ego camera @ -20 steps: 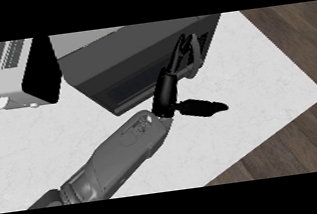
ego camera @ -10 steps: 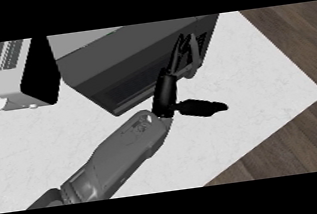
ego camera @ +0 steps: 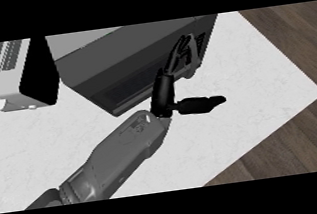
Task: Pick up the milk, place it into the microwave and close the microwave
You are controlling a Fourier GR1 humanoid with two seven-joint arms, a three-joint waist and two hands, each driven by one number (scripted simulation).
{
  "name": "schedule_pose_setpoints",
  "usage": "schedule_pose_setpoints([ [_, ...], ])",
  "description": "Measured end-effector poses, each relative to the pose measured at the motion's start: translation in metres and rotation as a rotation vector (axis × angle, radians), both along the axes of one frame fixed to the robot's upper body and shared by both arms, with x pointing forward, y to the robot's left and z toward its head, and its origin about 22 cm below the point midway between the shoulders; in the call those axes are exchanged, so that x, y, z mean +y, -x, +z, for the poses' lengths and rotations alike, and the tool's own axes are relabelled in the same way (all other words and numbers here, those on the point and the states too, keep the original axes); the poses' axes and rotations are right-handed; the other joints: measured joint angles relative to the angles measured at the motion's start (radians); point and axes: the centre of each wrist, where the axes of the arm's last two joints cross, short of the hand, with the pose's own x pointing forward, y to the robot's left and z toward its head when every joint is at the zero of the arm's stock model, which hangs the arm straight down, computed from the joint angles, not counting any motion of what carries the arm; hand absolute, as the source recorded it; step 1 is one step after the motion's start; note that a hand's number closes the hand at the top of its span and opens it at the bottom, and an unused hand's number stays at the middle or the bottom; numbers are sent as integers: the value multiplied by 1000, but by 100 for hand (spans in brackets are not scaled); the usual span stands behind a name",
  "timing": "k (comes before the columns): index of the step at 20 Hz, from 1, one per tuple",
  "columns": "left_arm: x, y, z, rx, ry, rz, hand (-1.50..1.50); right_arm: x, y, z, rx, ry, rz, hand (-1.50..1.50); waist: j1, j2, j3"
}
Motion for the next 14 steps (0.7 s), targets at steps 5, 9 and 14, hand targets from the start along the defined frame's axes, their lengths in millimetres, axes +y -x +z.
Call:
schedule_pose_setpoints([
  [5, 11, -10, 1, -24, -54, 12, -150, -2, 0, 3, 4, 3, 2, -150, 11, -11, 7],
  [9, 7, -11, 0, -45, -127, 10, -150, -5, 1, 5, 7, 4, -2, -150, 28, -19, 13],
  [14, -1, -11, 2, -26, -160, 16, -150, -10, 3, 7, 11, 6, -20, -150, 47, -26, 13],
])
